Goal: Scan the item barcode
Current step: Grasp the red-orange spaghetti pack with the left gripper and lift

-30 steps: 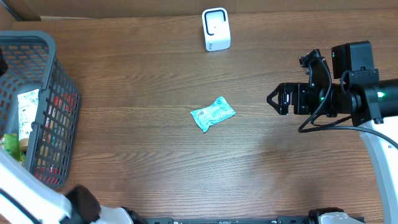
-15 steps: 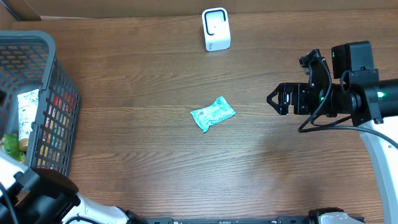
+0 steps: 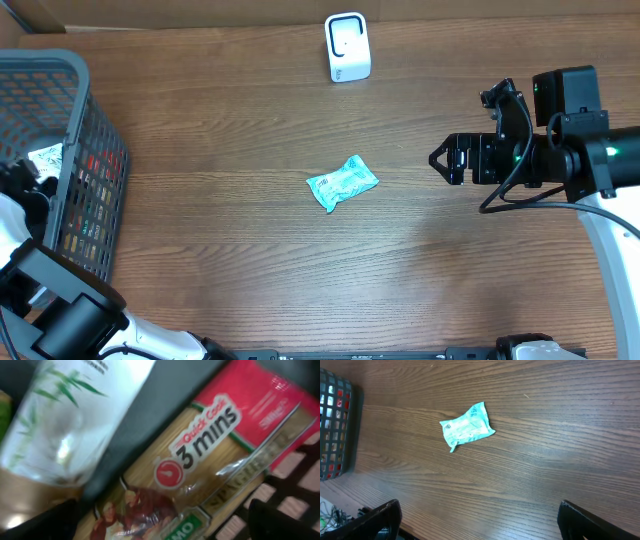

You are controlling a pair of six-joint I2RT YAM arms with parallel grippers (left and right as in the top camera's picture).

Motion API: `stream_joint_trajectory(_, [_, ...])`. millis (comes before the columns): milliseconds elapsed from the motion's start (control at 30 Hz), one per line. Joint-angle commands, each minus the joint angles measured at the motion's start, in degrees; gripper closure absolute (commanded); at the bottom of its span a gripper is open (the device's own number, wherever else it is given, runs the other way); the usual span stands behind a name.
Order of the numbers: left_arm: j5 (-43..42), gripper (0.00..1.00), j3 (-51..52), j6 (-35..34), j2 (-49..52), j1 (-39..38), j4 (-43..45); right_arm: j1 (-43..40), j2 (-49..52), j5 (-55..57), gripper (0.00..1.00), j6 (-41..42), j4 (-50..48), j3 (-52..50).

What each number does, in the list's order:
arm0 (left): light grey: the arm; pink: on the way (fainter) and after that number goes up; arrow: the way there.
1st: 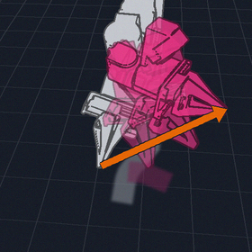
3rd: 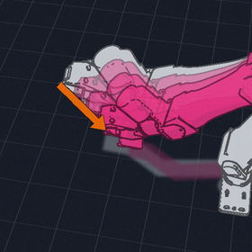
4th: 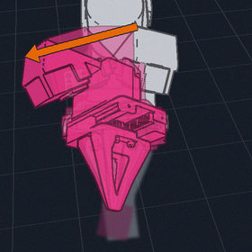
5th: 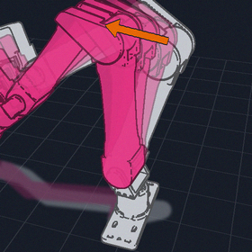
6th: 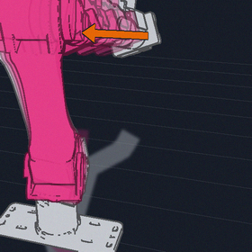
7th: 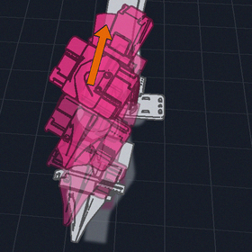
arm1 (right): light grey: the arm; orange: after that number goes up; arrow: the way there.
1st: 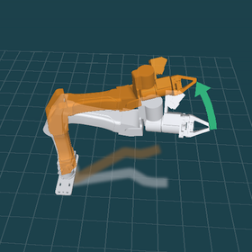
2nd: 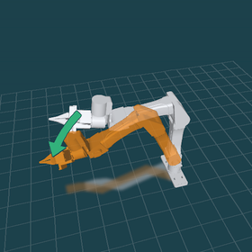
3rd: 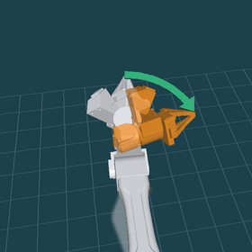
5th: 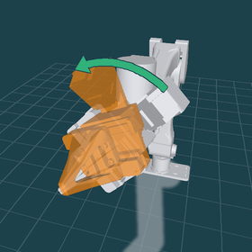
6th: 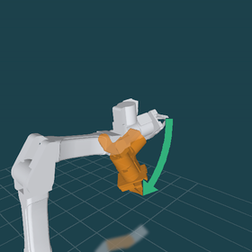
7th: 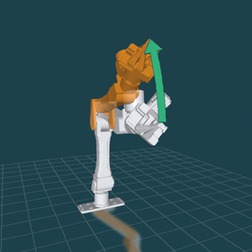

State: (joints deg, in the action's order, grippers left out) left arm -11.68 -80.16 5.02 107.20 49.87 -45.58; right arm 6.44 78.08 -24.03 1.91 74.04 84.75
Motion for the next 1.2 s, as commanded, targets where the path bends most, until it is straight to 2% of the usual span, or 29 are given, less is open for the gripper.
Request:
stream_joint_trajectory(0, [0.09, 0.0, 2.99, 4.26, 0.44, -0.17, 3.3, 0.31, 0.5, -0.48, 0.0, -0.48, -0.66, 1.09])
stream_joint_trajectory(167, [0.09, 0.0, 3.41, 7.26, 2.36, -0.72, 4.7, 0.31, 0.5, -0.48, 0.0, -0.5, -0.72, 1.09])
stream_joint_trajectory(400, [0.09, 0.0, 3.41, 7.21, 9.68, -1.14, 2.8, 0.31, 0.5, -0.52, 0.0, -0.46, -1.81, 1.09])
stream_joint_trajectory(433, [0.07, 0.02, 3.41, 7.23, 10.67, -1.14, 2.6, 0.31, 0.5, -0.52, 0.0, -0.46, -1.81, 1.09])
stream_joint_trajectory(500, [0.07, 0.16, 3.41, 7.19, 11.82, -1.14, 2.47, 0.31, 0.5, -0.5, 0.0, -0.46, -1.77, 1.09])
stream_joint_trajectory(567, [0.07, 0.44, 3.41, 7.19, 12.2, -1.14, 2.36, 0.31, 0.5, -0.52, 0.0, -0.44, -1.77, 1.09])
stream_joint_trajectory(633, [0.07, 0.78, 3.17, 7.17, 12.13, -1.14, 2.36, 0.31, 0.5, -0.52, 0.0, -0.44, -1.81, 1.09])
stream_joint_trajectory(700, [0.04, 0.96, 2.01, 6.29, 12.04, -1.14, 1.6, 0.31, 0.5, -0.52, 0.0, -0.37, -1.9, 1.09])
stream_joint_trajectory(800, [0.04, 0.96, -2.29, 5.95, 12.04, -1.14, -2.47, 0.31, 0.5, -0.52, 0.0, -0.24, -1.81, 1.09])
stream_joint_trajectory(933, [0.04, 0.96, -12.22, 2.08, 12.02, -1.16, -10.34, 0.31, 0.5, -0.52, 0.0, -0.26, -1.99, 1.09])
stream_joint_trajectory(1167, [-1.42, 0.96, -38.4, -2.01, 11.72, -1.92, -26.36, 0.31, 0.5, -1.81, 0.0, -0.24, -2.32, 1.09])
